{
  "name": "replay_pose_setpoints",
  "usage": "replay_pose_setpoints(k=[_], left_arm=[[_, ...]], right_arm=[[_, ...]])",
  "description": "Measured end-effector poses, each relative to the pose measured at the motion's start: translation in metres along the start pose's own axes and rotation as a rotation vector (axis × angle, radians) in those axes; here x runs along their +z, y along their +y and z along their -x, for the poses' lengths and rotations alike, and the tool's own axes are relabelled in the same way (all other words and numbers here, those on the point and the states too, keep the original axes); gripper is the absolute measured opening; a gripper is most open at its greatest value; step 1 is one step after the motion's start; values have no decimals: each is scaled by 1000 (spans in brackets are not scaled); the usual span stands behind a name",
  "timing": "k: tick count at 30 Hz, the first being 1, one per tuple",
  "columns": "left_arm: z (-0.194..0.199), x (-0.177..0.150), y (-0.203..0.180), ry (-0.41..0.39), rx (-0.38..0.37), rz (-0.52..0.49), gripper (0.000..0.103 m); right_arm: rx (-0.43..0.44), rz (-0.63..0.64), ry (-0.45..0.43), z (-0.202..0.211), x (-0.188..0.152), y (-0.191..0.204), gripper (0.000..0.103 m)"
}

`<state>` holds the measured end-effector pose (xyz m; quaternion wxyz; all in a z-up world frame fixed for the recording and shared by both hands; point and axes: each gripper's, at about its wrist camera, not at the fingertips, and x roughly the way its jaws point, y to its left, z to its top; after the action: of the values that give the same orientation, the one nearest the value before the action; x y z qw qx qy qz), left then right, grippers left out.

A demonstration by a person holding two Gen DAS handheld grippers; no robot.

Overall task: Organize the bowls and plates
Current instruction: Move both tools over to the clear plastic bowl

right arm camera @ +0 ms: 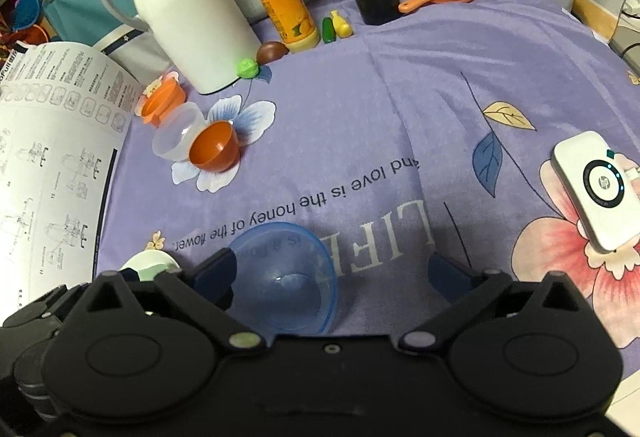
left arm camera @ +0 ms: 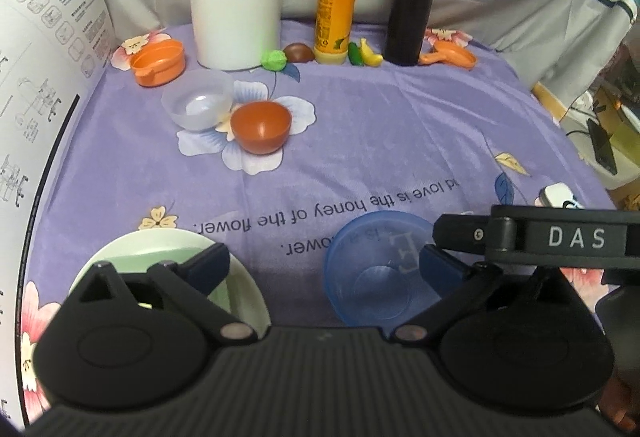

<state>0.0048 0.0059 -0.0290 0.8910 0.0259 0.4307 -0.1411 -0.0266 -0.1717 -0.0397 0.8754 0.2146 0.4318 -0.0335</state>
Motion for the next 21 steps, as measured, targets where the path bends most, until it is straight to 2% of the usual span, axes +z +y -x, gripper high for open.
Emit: replay_pose_setpoints(k=[21], left_arm=[[10, -13, 41, -3, -20, 148, 103]], right_arm=[[-38, 18, -4, 11, -6, 7, 103]])
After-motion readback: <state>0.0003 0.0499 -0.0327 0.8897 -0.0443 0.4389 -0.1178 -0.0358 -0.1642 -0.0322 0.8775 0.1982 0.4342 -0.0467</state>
